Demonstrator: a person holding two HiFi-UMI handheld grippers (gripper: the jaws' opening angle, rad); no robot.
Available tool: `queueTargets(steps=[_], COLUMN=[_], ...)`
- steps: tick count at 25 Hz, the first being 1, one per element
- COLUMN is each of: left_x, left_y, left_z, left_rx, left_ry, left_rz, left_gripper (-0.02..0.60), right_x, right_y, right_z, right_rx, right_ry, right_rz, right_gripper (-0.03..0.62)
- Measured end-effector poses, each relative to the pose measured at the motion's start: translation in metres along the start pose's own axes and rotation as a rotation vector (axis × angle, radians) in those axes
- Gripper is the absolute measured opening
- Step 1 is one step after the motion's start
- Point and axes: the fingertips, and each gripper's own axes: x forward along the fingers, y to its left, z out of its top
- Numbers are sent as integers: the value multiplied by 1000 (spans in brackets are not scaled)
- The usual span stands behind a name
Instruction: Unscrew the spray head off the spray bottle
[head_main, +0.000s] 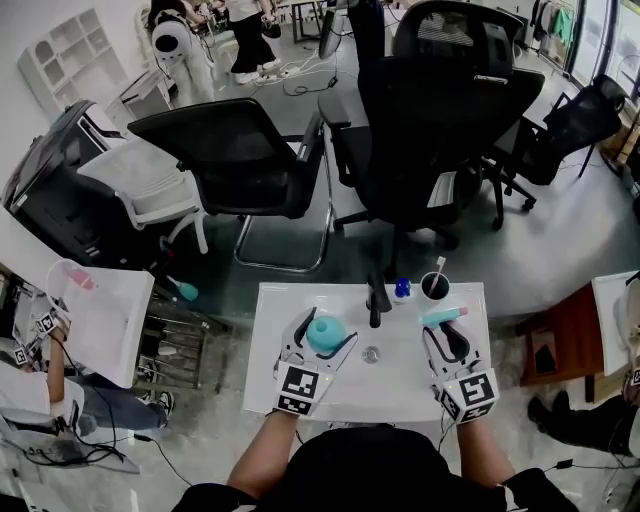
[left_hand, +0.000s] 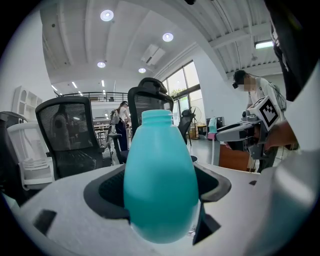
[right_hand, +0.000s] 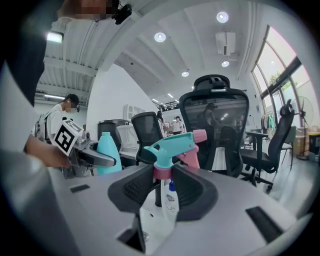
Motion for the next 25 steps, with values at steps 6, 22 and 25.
queueTargets(steps=[6,22,25], left_x=[-3,-12,-10], left_y=[0,6,6], left_z=[3,10,10], left_rx=[2,11,14], left_ry=[-3,-13,-10], left_rz=[1,18,16], left_gripper=[396,396,396], right_x=[-1,1,2], right_y=[6,7,5], right_z=[10,23,22], right_rx=[-40,-65,-66], right_ry=[-19,-38,-35], right_rz=[11,-19,-23], right_gripper=[127,127,127])
